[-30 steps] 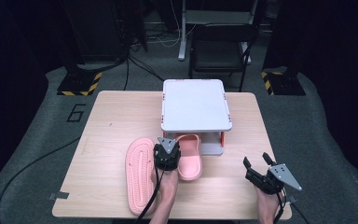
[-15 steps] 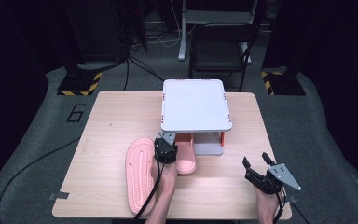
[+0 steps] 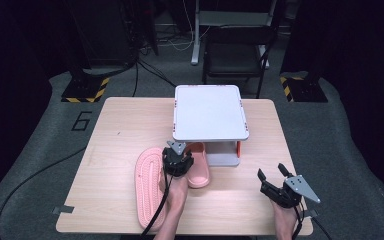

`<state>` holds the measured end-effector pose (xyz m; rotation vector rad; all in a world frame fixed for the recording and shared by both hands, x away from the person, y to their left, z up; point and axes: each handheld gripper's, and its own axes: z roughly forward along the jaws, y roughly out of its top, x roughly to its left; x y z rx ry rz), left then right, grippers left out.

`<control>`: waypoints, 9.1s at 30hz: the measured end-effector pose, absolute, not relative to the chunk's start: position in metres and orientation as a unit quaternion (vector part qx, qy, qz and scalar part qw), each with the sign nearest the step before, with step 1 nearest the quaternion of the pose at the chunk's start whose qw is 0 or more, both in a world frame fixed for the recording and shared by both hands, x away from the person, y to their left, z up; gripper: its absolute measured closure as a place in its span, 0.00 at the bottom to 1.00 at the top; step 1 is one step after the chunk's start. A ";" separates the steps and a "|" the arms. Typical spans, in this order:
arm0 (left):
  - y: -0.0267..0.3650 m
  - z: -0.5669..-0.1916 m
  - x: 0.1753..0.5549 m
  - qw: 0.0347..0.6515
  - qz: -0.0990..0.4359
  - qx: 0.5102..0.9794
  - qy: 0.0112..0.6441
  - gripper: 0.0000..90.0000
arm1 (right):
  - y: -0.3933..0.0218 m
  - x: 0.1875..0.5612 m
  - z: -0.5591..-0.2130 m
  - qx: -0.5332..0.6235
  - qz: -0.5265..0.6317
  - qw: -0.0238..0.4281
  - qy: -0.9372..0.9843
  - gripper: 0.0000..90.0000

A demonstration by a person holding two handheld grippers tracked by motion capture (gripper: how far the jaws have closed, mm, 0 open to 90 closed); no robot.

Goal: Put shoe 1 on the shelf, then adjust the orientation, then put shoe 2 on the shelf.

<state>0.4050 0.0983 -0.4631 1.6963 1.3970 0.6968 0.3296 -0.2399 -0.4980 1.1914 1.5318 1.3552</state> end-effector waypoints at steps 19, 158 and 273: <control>0.165 -0.382 0.403 0.554 0.255 0.706 0.361 0.45 | -0.155 0.340 -0.492 0.337 0.531 0.256 0.735 0.23; 0.287 -0.465 0.324 0.526 0.244 0.691 0.432 0.31 | -0.215 0.342 -0.487 0.444 0.523 0.355 0.636 0.19; 0.380 -0.485 0.301 0.502 0.243 0.695 0.454 0.29 | -0.220 0.342 -0.489 0.446 0.508 0.359 0.644 0.21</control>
